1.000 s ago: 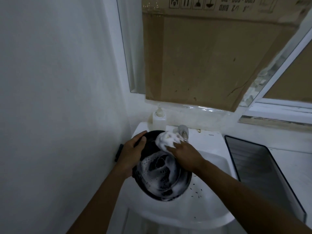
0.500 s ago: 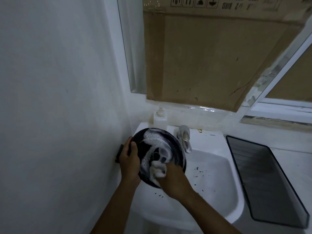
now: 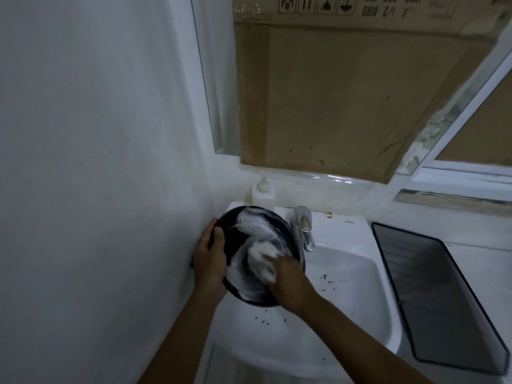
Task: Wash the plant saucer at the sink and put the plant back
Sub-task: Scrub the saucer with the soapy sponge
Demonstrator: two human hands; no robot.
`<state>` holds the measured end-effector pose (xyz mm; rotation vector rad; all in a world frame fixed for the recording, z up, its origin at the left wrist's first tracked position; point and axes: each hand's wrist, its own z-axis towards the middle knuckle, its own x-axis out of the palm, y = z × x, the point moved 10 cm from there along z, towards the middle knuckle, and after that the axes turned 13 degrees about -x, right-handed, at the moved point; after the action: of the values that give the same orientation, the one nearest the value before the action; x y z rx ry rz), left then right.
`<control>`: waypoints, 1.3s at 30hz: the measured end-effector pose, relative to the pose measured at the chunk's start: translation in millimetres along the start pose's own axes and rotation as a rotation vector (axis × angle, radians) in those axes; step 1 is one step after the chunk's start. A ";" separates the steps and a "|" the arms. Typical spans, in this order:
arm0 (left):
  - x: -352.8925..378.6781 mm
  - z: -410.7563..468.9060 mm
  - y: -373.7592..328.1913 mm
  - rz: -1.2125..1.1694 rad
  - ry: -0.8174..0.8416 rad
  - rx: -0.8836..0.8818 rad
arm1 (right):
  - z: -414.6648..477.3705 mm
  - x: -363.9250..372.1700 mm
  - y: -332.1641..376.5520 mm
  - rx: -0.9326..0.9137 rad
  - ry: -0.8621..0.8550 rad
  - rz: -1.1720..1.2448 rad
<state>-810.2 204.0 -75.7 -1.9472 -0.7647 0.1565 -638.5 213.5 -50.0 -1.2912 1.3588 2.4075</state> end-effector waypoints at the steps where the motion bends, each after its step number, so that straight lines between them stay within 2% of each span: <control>1: -4.7 2.6 -2.4 -0.008 -0.002 0.001 | -6.5 4.0 3.6 -0.040 0.048 0.013; 2: -6.4 3.8 -3.7 -0.009 0.010 0.001 | -10.3 0.9 -2.4 -0.026 0.054 0.012; 5: 4.5 0.1 0.0 0.033 0.063 -0.011 | -6.4 -23.3 -26.8 0.114 -0.144 -0.025; 7: 10.1 -2.1 0.2 0.050 0.070 -0.003 | 1.2 -6.5 -8.0 0.084 -0.068 -0.039; 9: 6.9 -0.9 -1.8 0.046 0.058 0.004 | -4.0 17.7 15.2 -0.066 0.077 -0.029; 10: 3.2 0.7 -1.7 0.041 0.055 0.000 | -8.2 15.6 19.9 -0.127 0.084 -0.030; 11: -0.2 2.1 0.2 0.029 0.054 -0.011 | -11.3 6.9 13.5 -0.111 0.063 -0.043; 15: 2.3 0.0 14.0 -0.001 0.065 -0.035 | -12.9 -30.1 -28.2 0.229 -0.222 -0.038; 17: 6.0 -2.5 18.1 0.007 0.048 -0.025 | -9.2 -18.3 -23.6 0.343 -0.283 -0.003; 19: 6.2 -3.4 21.9 0.000 0.038 -0.019 | -3.4 8.6 -4.3 0.294 -0.158 -0.044; 22: -9.2 -2.7 24.2 -0.023 0.015 -0.038 | -8.0 41.9 34.5 -0.005 0.135 0.133; 24: -18.4 -1.6 26.6 -0.060 0.040 -0.067 | -20.1 38.7 40.0 -0.093 0.270 0.163; 27: -22.7 -3.0 25.8 -0.091 0.058 -0.087 | -24.1 19.1 19.7 -0.039 0.291 0.050; 30: -19.3 -2.0 25.1 -0.137 0.070 -0.113 | -19.5 0.8 3.3 0.008 0.289 -0.170; 33: -14.4 0.9 29.0 -0.139 0.100 -0.132 | -20.2 -30.4 -3.5 0.041 0.057 -0.121; 36: -9.3 3.8 35.3 -0.128 0.132 -0.151 | -37.2 -72.9 -26.7 0.199 -0.260 -0.304; 37: -7.2 3.7 37.7 -0.138 0.149 -0.168 | -44.2 -78.2 -35.0 0.247 -0.323 -0.265; 39: -3.5 4.2 43.0 -0.163 0.178 -0.209 | -56.0 -75.3 -55.3 0.371 -0.415 0.028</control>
<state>-795.6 192.2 -114.7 -2.0513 -0.8428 -0.2006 -530.6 228.2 -47.2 -0.6444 1.5882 2.1331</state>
